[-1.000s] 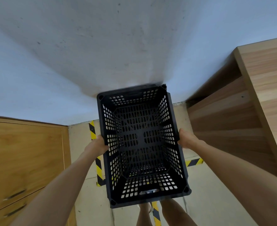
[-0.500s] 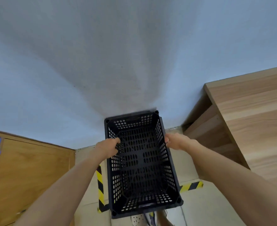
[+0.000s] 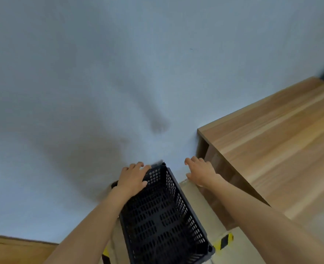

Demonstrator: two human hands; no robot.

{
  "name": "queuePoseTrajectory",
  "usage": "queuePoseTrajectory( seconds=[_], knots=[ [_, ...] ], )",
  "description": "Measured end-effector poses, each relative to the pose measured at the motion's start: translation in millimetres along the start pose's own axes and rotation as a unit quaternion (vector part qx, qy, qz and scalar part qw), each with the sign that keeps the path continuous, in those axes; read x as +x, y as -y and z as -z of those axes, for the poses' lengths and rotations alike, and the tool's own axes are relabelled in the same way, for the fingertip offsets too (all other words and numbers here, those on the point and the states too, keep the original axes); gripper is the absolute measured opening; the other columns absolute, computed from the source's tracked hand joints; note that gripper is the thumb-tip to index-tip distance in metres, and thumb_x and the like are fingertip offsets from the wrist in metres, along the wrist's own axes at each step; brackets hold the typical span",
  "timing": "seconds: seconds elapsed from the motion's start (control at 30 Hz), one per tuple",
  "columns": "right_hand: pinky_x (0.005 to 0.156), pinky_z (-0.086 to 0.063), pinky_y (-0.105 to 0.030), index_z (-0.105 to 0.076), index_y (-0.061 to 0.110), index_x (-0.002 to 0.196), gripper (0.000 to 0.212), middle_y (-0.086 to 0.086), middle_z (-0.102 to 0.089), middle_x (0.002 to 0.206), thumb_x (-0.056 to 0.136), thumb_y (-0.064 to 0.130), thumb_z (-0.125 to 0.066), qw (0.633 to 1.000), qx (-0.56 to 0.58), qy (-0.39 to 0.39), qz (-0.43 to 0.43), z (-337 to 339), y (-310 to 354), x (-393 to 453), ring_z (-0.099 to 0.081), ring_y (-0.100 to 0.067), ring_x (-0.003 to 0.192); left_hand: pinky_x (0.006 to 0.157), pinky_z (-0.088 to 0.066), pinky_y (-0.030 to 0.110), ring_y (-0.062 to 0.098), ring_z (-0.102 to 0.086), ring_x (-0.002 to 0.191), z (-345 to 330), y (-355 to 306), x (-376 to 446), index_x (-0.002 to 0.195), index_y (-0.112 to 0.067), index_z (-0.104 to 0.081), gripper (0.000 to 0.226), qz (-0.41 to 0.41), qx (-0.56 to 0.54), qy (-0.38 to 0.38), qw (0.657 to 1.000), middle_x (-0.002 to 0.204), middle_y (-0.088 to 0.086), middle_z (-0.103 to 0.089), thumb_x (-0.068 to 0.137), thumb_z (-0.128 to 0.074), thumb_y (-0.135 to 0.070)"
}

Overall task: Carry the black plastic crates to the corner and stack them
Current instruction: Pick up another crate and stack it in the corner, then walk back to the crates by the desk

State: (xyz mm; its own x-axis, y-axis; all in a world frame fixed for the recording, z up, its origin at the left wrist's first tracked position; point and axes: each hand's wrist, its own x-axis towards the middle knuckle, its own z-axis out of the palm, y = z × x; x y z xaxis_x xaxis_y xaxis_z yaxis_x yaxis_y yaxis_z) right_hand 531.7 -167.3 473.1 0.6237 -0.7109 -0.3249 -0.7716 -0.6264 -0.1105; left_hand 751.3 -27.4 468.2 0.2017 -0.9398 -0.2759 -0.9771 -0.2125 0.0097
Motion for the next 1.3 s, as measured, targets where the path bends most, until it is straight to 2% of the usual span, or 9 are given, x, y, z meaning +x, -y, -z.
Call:
queuePoseTrajectory(
  seconds=[0.17,0.37,0.53,0.7,0.87,0.97,1.07,1.2,1.3],
  knots=[
    [0.096,-0.043,-0.045,-0.043,0.019,0.132,0.041,-0.009,-0.047,0.132,0.093,0.029,-0.05,0.998,0.006,-0.036,-0.055,-3,17,-56,-0.048,-0.03,0.118,0.108,-0.031,0.042,0.028,-0.033,0.138,9,-5,-16,0.151,-0.03,-0.023,0.063,-0.08,0.037,-0.033,0.996,0.157,0.003,-0.023,0.095,-0.052,-0.028],
    [0.1,-0.042,-0.047,-0.042,0.019,0.134,0.045,-0.009,-0.046,0.136,0.092,0.033,-0.052,0.989,0.03,-0.056,-0.13,-13,7,-133,-0.047,-0.03,0.123,0.107,-0.03,0.039,0.027,-0.034,0.138,25,-44,-27,0.151,-0.028,-0.029,0.061,-0.19,0.057,-0.065,0.978,0.156,0.004,-0.028,0.095,-0.052,-0.028],
    [0.104,-0.037,-0.048,-0.039,0.021,0.136,0.047,-0.009,-0.043,0.14,0.093,0.036,-0.05,0.968,0.055,-0.04,-0.241,-22,-35,-209,-0.044,-0.031,0.127,0.108,-0.031,0.041,0.028,-0.032,0.139,45,-120,-28,0.151,-0.028,-0.025,0.061,-0.278,0.108,-0.076,0.952,0.157,0.004,-0.024,0.096,-0.05,-0.029],
    [0.104,-0.037,-0.05,-0.036,0.019,0.139,0.049,-0.009,-0.041,0.143,0.094,0.036,-0.046,0.934,0.082,-0.023,-0.348,-29,-72,-277,-0.04,-0.033,0.131,0.107,-0.034,0.042,0.027,-0.035,0.137,54,-201,-45,0.149,-0.028,-0.029,0.06,-0.365,0.111,-0.1,0.919,0.153,0.003,-0.03,0.095,-0.053,-0.034],
    [0.105,-0.035,-0.049,-0.033,0.018,0.144,0.052,-0.01,-0.04,0.145,0.095,0.032,-0.045,0.909,0.115,-0.044,-0.397,-35,-80,-322,-0.04,-0.034,0.132,0.109,-0.032,0.044,0.028,-0.034,0.137,56,-266,-61,0.149,-0.029,-0.028,0.061,-0.429,0.157,-0.088,0.885,0.154,0.003,-0.03,0.094,-0.053,-0.035],
    [0.106,-0.036,-0.048,-0.034,0.018,0.144,0.052,-0.009,-0.041,0.145,0.095,0.031,-0.047,0.895,0.141,-0.062,-0.418,-43,-84,-363,-0.04,-0.032,0.132,0.111,-0.032,0.045,0.029,-0.038,0.137,60,-322,-81,0.147,-0.025,-0.032,0.058,-0.474,0.149,-0.083,0.864,0.15,0.003,-0.039,0.094,-0.055,-0.032],
    [0.104,-0.037,-0.046,-0.04,0.017,0.139,0.045,-0.01,-0.044,0.141,0.096,0.028,-0.045,0.873,0.15,-0.077,-0.457,-59,-104,-431,-0.043,-0.032,0.129,0.106,-0.039,0.043,0.027,-0.045,0.13,58,-388,-113,0.139,-0.021,-0.043,0.048,-0.524,0.139,-0.085,0.836,0.143,0.003,-0.046,0.093,-0.055,-0.023],
    [0.101,-0.037,-0.045,-0.041,0.014,0.136,0.041,-0.01,-0.044,0.139,0.096,0.024,-0.046,0.815,0.183,-0.072,-0.545,-89,-136,-558,-0.044,-0.032,0.127,0.105,-0.035,0.041,0.025,-0.038,0.135,39,-479,-182,0.14,-0.028,-0.039,0.054,-0.585,0.174,-0.094,0.787,0.148,-0.001,-0.037,0.089,-0.057,-0.031],
    [0.1,-0.036,-0.045,-0.04,0.014,0.136,0.041,-0.01,-0.044,0.139,0.096,0.024,-0.046,0.771,0.203,-0.068,-0.6,-119,-150,-656,-0.044,-0.032,0.127,0.104,-0.033,0.04,0.025,-0.037,0.135,24,-543,-245,0.141,-0.028,-0.039,0.054,-0.625,0.185,-0.105,0.751,0.149,0.0,-0.036,0.09,-0.055,-0.029]
  ],
)
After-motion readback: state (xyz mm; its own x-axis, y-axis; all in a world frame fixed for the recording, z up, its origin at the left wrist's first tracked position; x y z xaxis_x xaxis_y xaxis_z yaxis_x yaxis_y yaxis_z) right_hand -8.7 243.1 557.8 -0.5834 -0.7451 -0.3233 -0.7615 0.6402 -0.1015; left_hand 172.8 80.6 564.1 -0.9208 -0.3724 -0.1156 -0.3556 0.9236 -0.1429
